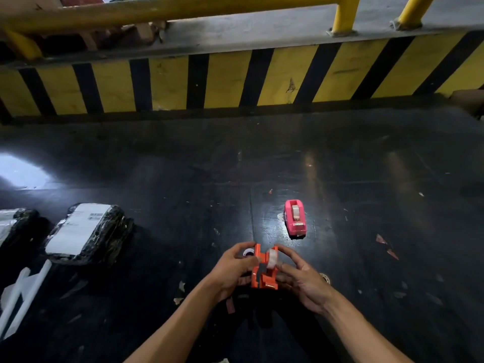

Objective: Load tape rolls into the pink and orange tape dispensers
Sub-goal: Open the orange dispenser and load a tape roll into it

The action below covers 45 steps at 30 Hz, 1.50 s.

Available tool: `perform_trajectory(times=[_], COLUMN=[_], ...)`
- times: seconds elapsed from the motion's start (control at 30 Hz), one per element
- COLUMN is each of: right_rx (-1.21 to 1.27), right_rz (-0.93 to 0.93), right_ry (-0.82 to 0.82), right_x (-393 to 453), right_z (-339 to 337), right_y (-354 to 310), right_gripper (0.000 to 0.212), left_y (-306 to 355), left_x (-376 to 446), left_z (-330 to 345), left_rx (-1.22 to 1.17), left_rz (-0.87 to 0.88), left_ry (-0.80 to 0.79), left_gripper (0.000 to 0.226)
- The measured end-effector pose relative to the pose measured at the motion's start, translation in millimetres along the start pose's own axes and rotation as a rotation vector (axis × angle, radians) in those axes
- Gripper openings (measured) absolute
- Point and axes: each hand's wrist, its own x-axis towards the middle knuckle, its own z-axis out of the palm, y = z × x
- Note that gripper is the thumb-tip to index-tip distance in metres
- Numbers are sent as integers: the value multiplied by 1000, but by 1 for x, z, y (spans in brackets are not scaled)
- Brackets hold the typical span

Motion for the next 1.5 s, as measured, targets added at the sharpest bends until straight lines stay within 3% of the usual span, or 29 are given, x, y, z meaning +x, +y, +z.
perform_trajectory(times=[0.47,0.73,1.17,1.23,1.33,1.43,1.5], right_rx=[-23,-28,-107,-171,-349,-711,-935], right_rz=[-45,-45,-98,-123,-166,-251,-289], right_ry=[-10,-20,84,140,92,61,96], right_x=[-8,-11,-7,-2,2,9,14], right_z=[1,0,5,7,16,14,8], right_y=[6,6,2,7,10,17,20], right_gripper=[56,53,36,34,41,52,52], left_y=[-3,-5,-16,-22,-26,-28,-31], left_x=[-6,-5,3,5,5,3,-1], left_z=[2,5,6,9,13,13,8], left_rx=[-16,-30,-56,-85,-225,-315,-231], left_rz=[24,-78,-20,-22,-12,-1,32], left_ry=[-42,-73,-26,27,117,182,180], left_gripper=[43,38,39,42,41,40,36])
